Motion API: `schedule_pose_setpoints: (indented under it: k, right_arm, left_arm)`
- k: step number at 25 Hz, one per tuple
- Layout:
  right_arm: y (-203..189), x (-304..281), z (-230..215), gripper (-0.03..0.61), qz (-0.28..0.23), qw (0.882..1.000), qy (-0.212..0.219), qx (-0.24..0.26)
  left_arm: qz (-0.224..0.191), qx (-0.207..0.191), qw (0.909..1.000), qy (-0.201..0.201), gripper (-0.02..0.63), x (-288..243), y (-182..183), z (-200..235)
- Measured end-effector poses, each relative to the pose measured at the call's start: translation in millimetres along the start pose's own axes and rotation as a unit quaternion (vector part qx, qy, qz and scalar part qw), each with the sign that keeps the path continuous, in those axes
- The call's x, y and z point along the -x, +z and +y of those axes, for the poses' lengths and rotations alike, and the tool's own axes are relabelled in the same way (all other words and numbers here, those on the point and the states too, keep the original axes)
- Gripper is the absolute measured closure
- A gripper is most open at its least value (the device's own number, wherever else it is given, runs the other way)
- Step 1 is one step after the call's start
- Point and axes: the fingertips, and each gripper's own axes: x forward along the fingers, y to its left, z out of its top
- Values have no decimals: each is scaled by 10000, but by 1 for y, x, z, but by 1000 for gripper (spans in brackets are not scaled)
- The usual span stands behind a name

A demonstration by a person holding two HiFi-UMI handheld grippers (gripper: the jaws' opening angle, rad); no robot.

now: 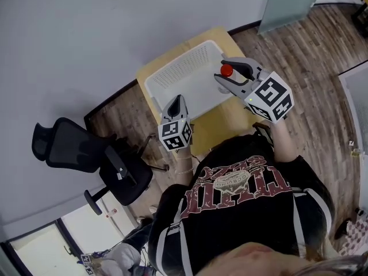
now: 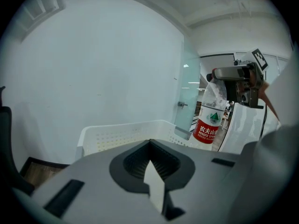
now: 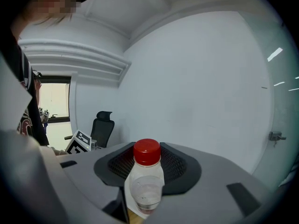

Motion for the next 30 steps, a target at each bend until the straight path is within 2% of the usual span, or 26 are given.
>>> schedule_pose_setpoints:
  k: [7, 15, 30]
  right_arm:
    - [2, 33, -18, 408, -135, 9990, -409, -104]
    - [-7, 54, -38, 408, -102, 9968, -775, -162]
    - [-38, 96, -66, 408, -31, 9903, -1309, -467]
  left_arm:
    - [50, -58, 10000, -19, 569, -1, -2, -2]
    - [191, -417, 9989, 74, 569, -5, -7, -7]
    - [278, -461, 9985, 122, 569, -5, -10, -11]
